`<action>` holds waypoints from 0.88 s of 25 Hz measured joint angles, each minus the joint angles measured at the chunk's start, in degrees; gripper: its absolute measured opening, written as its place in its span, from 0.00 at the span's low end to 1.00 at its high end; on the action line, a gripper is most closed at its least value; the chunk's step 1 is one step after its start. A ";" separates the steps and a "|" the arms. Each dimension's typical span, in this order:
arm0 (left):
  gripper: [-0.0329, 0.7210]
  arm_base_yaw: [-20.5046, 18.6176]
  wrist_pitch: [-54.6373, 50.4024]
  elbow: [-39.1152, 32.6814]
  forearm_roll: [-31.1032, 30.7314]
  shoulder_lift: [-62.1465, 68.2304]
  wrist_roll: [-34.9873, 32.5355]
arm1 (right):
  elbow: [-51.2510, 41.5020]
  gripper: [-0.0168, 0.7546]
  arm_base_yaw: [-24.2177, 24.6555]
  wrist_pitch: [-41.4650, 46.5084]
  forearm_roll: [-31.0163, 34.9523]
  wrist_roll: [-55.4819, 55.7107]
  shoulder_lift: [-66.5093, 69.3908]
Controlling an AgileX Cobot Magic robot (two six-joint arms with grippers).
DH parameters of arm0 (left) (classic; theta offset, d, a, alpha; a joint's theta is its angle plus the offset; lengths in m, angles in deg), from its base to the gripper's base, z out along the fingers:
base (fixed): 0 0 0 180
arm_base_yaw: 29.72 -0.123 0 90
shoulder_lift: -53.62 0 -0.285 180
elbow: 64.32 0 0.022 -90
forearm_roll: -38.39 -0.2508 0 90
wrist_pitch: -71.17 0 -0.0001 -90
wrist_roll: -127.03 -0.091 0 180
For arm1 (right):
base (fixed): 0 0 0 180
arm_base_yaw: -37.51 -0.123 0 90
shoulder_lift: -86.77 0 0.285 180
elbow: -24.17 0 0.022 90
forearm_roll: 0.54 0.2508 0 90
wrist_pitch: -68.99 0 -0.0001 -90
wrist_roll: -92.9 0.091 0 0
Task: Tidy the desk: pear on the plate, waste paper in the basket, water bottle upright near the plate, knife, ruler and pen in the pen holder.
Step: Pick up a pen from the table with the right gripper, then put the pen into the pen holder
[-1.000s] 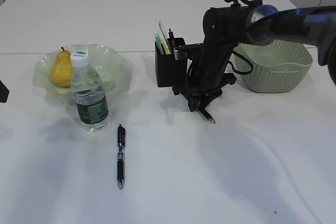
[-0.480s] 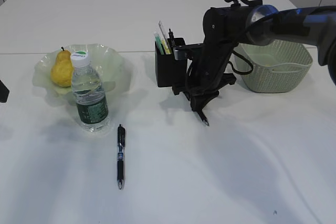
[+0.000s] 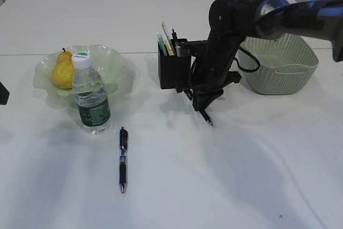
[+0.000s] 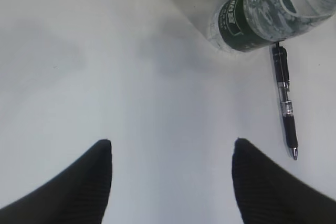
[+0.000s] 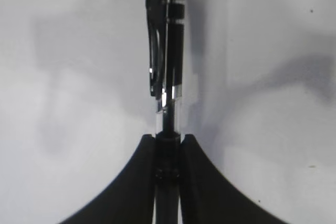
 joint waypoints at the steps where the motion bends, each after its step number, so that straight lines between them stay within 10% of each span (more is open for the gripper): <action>1: 0.71 0.00 0.00 0.00 0.00 0.00 0.00 | 0.00 0.11 0.00 0.53 0.00 -0.40 -0.85; 22: 0.71 0.00 0.00 0.00 0.00 0.00 0.00 | 0.00 0.11 0.00 -4.48 1.47 -5.11 -15.46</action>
